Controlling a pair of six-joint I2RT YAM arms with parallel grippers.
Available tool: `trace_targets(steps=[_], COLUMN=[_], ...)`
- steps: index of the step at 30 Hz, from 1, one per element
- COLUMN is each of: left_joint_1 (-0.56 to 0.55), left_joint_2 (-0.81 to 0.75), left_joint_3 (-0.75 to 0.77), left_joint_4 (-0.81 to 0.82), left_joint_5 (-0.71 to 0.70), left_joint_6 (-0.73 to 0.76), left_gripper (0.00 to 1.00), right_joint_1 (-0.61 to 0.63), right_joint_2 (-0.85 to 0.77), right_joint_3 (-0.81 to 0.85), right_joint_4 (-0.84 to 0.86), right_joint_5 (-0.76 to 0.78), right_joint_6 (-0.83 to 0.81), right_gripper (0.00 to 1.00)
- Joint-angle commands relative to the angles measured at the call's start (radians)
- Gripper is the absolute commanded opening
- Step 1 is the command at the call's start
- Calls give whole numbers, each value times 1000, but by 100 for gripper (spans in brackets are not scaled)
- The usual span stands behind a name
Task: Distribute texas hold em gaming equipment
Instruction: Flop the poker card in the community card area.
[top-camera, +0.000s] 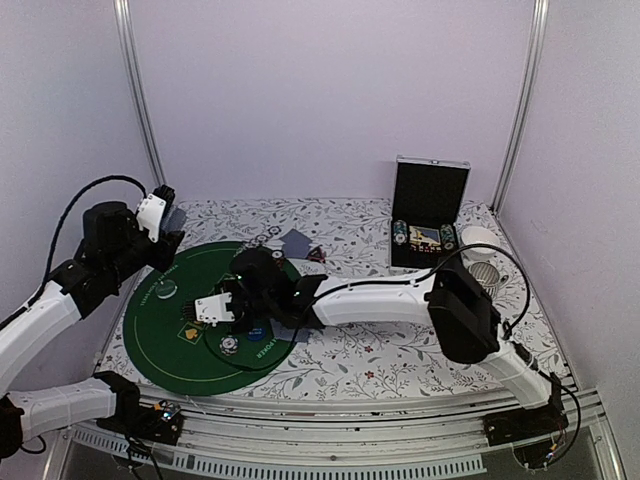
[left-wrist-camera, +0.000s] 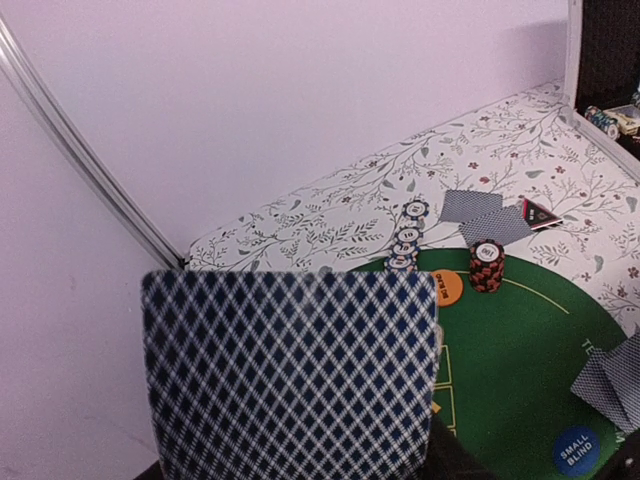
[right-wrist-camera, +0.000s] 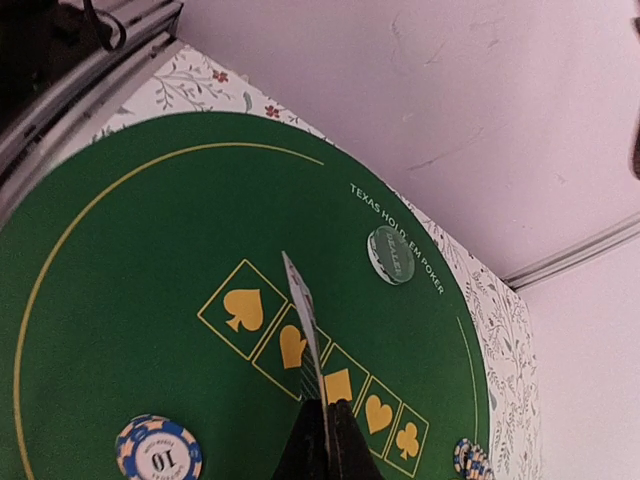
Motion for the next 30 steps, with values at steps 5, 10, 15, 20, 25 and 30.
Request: trace_targets(steps=[5, 10, 15, 20, 25, 30], left_joint_1=[20, 23, 24, 25, 26, 27], left_joint_2=[-9, -12, -12, -13, -13, -13], left_joint_3=[1, 1, 2, 2, 2, 2], left_joint_4=[38, 38, 37, 37, 38, 38], left_joint_5=[44, 67, 77, 85, 92, 96], left_joint_6=[-11, -13, -13, -14, -14, -15], left_gripper=[50, 50, 50, 50, 49, 49], right_joint_1=[54, 67, 102, 109, 114, 121], right_joint_2=[329, 378, 409, 433, 442, 440], right_joint_3=[386, 389, 397, 423, 436, 436], right_joint_4=[153, 180, 171, 98, 65, 57], right_joint_5=[152, 168, 176, 176, 199, 197], right_joint_6=[-217, -274, -328, -328, -316, -329], right_gripper=[1, 1, 1, 1, 1, 7])
